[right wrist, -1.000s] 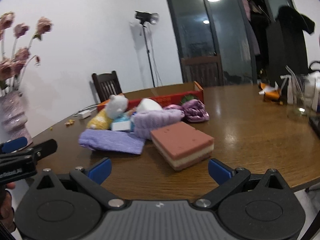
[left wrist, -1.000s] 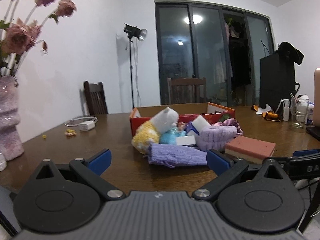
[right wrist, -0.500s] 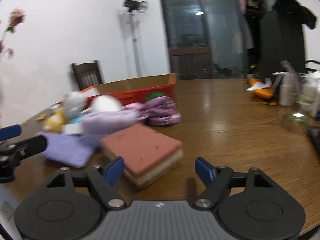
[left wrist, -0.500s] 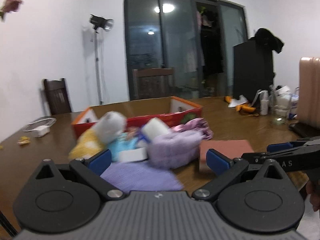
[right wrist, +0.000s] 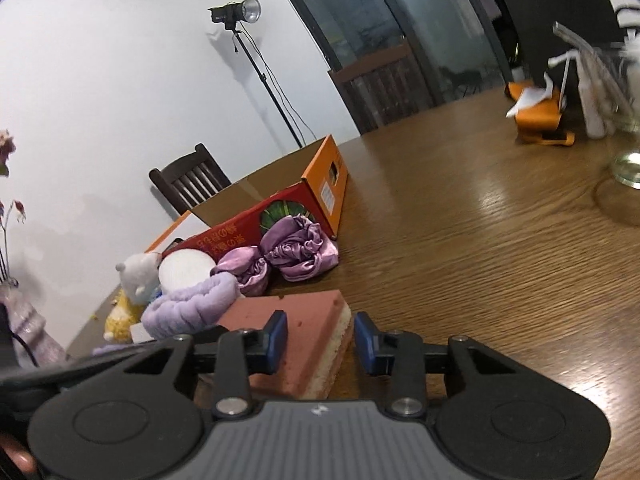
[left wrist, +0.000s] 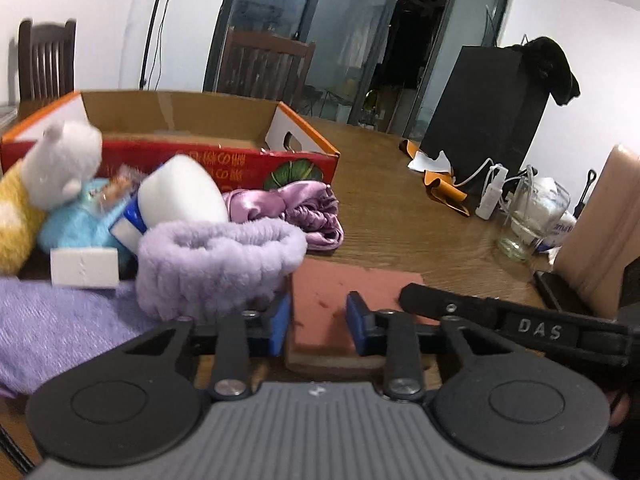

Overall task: Organize soft objects
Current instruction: 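Carry the sponge block into the cardboard box and open the right gripper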

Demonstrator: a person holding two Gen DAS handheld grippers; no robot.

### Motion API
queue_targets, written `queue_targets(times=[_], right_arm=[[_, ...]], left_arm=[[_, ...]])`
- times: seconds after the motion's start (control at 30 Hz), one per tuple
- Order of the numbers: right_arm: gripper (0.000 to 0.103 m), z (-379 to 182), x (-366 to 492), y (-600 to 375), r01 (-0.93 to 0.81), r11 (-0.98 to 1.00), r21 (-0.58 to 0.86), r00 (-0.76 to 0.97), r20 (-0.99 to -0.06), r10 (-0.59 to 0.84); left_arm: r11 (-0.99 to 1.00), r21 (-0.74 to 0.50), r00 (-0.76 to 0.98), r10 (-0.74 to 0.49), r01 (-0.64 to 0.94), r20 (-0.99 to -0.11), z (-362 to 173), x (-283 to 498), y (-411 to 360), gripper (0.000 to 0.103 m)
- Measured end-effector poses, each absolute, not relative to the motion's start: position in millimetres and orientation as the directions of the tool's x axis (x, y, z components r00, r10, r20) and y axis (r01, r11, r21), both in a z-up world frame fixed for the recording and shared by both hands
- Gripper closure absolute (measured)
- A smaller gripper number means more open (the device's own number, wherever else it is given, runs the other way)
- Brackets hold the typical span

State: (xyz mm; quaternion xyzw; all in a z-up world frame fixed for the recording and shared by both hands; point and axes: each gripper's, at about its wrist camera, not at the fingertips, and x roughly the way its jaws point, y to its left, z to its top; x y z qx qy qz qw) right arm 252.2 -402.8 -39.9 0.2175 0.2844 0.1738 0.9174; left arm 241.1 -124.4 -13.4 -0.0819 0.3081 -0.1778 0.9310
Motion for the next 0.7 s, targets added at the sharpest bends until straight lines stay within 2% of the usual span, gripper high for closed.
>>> queue_targets(times=[0.03,0.1,0.23,0.27,0.37,0.43,0.47,0.5,0.7], right_arm=[[0.067,-41.4,252.1,-403.5,-0.201,0.837,0.510,0.772,-0.443,0.456],[0.075,-42.7,248.9,-404.3,-0.229,0.807,0.545,0.748,-0.432,0.504],[0.075,-45.9,231.7,-401.6,-0.273,0.784,0.558,0.723,-0.418,0.550],[0.073,-45.7,229.0,-401.3,-0.276,0.781,0.561,0.719,-0.418,0.555],[0.068,-43.6,227.5,-397.3,-0.274,0.794,0.543,0.716,-0.436,0.545],[0.068,-42.7,227.8,-397.6,-0.274,0.792,0.545,0.711,-0.439,0.549],[0.073,-41.2,227.1,-399.1,-0.273,0.789,0.550,0.709,-0.440,0.552],[0.073,-39.2,225.0,-400.2,-0.275,0.794,0.542,0.709,-0.443,0.548],[0.074,-4.4,225.8,-404.0,-0.301,0.810,0.503,0.756,-0.391,0.524]], left_arm=[[0.924,-0.271,0.734,-0.379,0.269,-0.564,-11.3,238.6,-123.0,0.073],[0.916,-0.298,0.702,-0.398,0.269,-0.590,-5.0,228.6,-117.1,0.073],[0.915,-0.294,0.688,-0.401,0.275,-0.605,-4.5,208.6,-108.5,0.072],[0.916,-0.300,0.689,-0.399,0.268,-0.605,-4.7,207.7,-107.1,0.069],[0.912,-0.324,0.690,-0.403,0.251,-0.601,-6.2,210.7,-104.2,0.068],[0.907,-0.333,0.680,-0.414,0.256,-0.605,-5.7,212.3,-106.2,0.069],[0.906,-0.332,0.677,-0.419,0.263,-0.605,-4.5,212.0,-107.5,0.069],[0.902,-0.334,0.674,-0.427,0.273,-0.603,-2.6,211.7,-108.8,0.069],[0.877,-0.346,0.737,-0.472,0.334,-0.484,28.8,217.0,-104.1,0.069]])
